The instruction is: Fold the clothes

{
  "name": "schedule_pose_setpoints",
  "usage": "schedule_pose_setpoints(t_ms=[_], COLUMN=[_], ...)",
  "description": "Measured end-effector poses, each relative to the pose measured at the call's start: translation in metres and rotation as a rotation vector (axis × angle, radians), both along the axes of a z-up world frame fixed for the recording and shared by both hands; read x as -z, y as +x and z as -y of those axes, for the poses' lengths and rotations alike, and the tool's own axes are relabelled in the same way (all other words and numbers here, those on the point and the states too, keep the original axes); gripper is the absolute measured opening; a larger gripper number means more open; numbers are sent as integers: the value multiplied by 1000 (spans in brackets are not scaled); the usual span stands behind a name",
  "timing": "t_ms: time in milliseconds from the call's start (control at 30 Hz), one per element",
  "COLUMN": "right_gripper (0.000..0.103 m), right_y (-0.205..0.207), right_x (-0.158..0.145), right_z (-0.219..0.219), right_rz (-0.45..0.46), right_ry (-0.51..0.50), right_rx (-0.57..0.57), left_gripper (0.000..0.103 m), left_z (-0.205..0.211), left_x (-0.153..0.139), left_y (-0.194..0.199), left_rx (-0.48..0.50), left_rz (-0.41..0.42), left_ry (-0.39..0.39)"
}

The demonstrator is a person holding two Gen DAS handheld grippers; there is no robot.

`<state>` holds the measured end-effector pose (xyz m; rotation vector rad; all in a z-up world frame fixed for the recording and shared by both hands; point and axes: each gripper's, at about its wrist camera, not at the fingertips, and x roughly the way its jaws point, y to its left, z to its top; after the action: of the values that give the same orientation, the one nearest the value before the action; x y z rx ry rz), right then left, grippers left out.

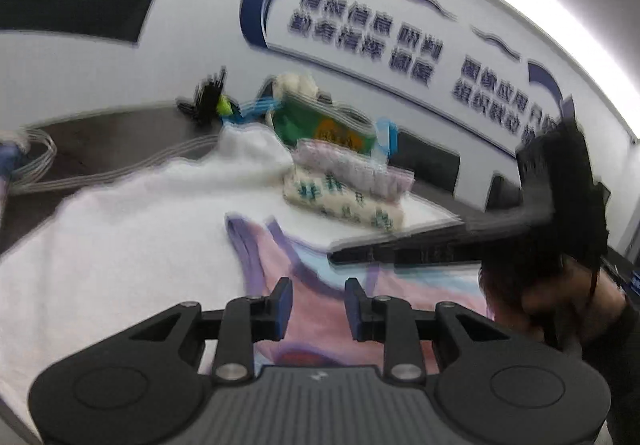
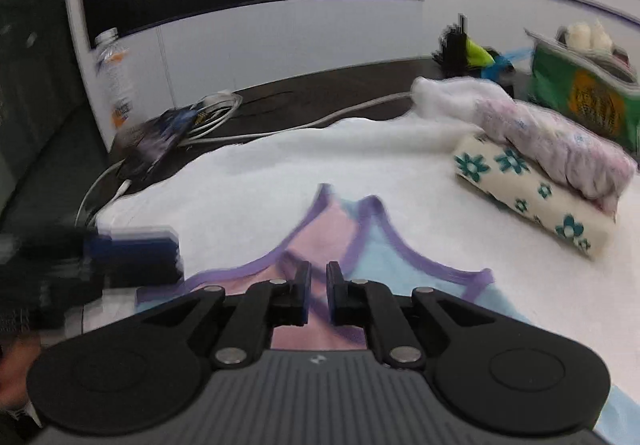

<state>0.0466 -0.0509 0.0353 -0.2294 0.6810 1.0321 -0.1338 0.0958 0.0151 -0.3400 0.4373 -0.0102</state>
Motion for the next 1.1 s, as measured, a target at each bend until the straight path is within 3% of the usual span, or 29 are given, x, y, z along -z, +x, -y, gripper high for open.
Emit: schedule_pose_setpoints(t_ms=[100, 200, 267, 367, 600, 733, 933, 1100], right_gripper=[29, 31, 29, 1, 2, 2, 3, 3], right_y=[27, 42, 43, 35, 27, 23, 19, 9], right_x=[2, 13, 20, 29, 20, 7, 29, 11], right_z=[-2, -14, -25, -38, -32, -42, -74, -51], right_rz=[-80, -133, -115, -47, 43, 44, 60, 85], right_ry=[6, 9, 2, -60, -139, -44, -163, -109], right_rx=[47, 59, 46, 34, 124, 27, -53, -24], left_gripper=[26, 23, 9, 8, 7, 8, 17, 17], left_z=[-8, -15, -13, -7, 8, 9, 6, -10], left_x=[6, 12, 18, 25, 24, 23, 22, 9], left_y=[4, 6, 5, -2, -23, -22, -28, -45], left_rx=[-72, -99, -105, -118, -140, -130, -128, -180], left_rz=[-34, -68, -99, -117, -94, -91, -84, 53], left_ry=[20, 46, 64, 101, 183, 180, 190, 116])
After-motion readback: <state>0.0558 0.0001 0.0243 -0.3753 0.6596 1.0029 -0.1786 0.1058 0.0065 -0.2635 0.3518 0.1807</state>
